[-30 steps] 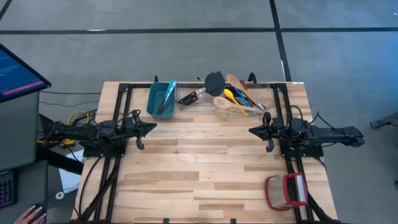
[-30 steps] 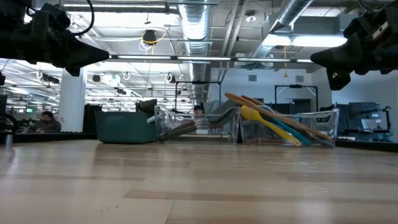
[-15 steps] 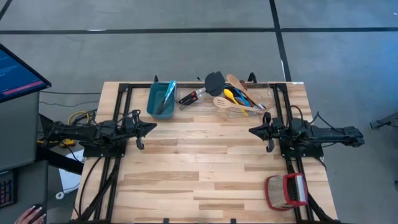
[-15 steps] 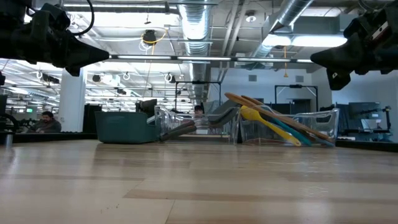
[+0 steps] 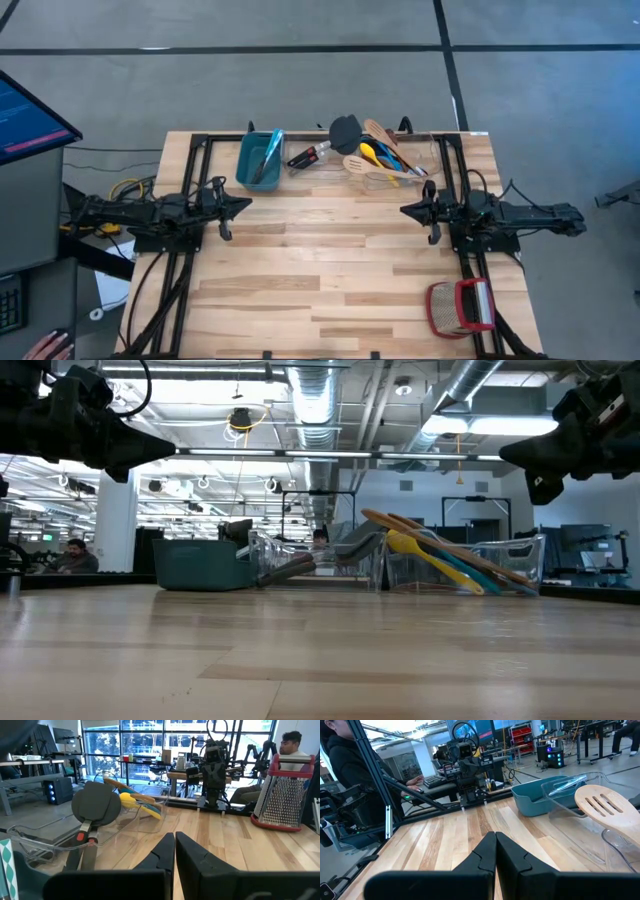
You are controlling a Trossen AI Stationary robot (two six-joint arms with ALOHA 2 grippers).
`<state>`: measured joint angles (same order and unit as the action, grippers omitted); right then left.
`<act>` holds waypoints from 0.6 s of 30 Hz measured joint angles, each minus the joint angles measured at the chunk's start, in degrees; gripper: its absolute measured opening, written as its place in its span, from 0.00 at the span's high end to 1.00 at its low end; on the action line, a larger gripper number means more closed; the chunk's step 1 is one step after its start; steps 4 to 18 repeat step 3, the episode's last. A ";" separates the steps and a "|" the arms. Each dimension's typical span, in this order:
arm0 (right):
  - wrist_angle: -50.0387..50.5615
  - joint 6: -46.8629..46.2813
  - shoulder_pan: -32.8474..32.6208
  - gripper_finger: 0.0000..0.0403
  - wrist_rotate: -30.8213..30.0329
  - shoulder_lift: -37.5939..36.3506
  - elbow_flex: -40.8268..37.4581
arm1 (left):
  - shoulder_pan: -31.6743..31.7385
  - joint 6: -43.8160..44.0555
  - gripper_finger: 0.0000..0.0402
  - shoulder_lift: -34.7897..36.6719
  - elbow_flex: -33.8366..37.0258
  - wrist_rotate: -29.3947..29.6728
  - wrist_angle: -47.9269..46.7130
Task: Pick & Place Kitchen Items
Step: Return to Home Position
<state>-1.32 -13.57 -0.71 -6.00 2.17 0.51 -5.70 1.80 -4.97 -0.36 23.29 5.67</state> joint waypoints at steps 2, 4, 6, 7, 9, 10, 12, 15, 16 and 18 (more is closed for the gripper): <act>0.00 0.00 0.00 1.00 0.00 0.01 0.00 | 0.00 0.00 1.00 0.00 0.00 0.00 0.01; 0.00 -0.01 0.00 1.00 0.00 0.00 0.00 | 0.00 0.00 1.00 0.00 0.00 0.00 0.02; 0.00 -0.01 0.00 1.00 0.00 0.00 0.00 | 0.00 0.00 1.00 0.00 0.00 0.00 0.02; 0.00 -0.01 0.00 1.00 0.00 0.00 0.00 | 0.00 0.00 1.00 0.00 0.00 0.00 0.02; 0.00 -0.01 0.00 1.00 0.00 0.00 0.00 | 0.00 0.00 1.00 0.00 0.00 0.00 0.02; 0.00 -0.01 0.00 1.00 0.00 0.00 0.00 | 0.00 0.00 1.00 0.00 0.00 0.00 0.02; 0.00 -0.01 0.00 1.00 0.00 0.00 0.00 | 0.00 0.00 1.00 0.00 0.00 0.00 0.02; 0.00 -0.01 0.00 1.00 0.00 0.00 0.00 | 0.00 0.00 1.00 0.00 0.00 0.00 0.02; 0.00 -0.01 0.00 1.00 0.00 0.00 0.00 | 0.00 0.00 1.00 0.00 0.00 0.00 0.02; 0.00 -0.01 0.00 1.00 0.00 0.00 0.00 | 0.00 0.00 1.00 0.00 0.00 0.00 0.02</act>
